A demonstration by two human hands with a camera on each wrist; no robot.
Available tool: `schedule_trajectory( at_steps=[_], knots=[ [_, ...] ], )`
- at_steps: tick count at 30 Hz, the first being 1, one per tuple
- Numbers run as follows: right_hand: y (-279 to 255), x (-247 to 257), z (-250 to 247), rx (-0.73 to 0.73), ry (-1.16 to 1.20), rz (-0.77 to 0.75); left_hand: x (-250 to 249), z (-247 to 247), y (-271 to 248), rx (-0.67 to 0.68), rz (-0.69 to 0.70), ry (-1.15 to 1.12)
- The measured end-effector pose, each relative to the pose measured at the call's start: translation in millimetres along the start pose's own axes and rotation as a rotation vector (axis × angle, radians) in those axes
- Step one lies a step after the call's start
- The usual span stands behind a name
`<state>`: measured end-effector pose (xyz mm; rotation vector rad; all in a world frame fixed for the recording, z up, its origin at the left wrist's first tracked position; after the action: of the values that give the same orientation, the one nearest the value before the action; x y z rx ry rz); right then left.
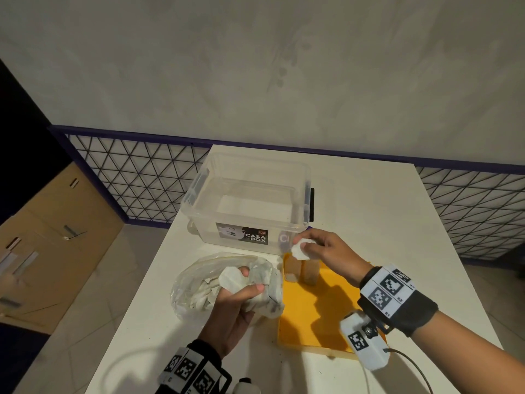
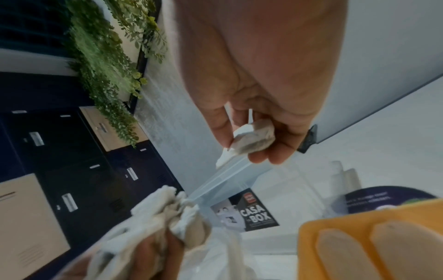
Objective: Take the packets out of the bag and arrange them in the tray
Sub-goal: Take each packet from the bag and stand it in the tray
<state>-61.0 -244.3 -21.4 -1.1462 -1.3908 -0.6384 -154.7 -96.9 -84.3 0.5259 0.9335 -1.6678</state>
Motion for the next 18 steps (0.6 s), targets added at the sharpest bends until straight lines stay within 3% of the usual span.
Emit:
schedule_trajectory(
  at_steps=[7, 13, 18],
  knots=[
    [-5.2, -47.3, -49.9, -0.156, -0.126, 0.072, 0.6, 0.6, 5.0, 0.0, -0.021, 0.052],
    [-7.3, -70.7, -82.3, -0.306, -0.574, 0.168, 7.4, -3.5, 11.3, 0.019, -0.032, 0.045],
    [-6.5, -78.4, -90.7, -0.355, -0.575, 0.195, 7.1, -0.1, 12.9, 0.064, -0.02, 0.069]
  ],
)
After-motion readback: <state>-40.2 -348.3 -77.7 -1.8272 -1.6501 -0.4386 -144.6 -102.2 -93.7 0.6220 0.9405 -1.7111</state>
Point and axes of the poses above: each hand's wrist, its own y-axis towards the middle knuckle, its own z-axis out of the palm, x = y × z, the point moved 10 cm from there along y, towards the middle knuckle, and after that the axes turned 6 degrees about y, right-handed, at the moved point
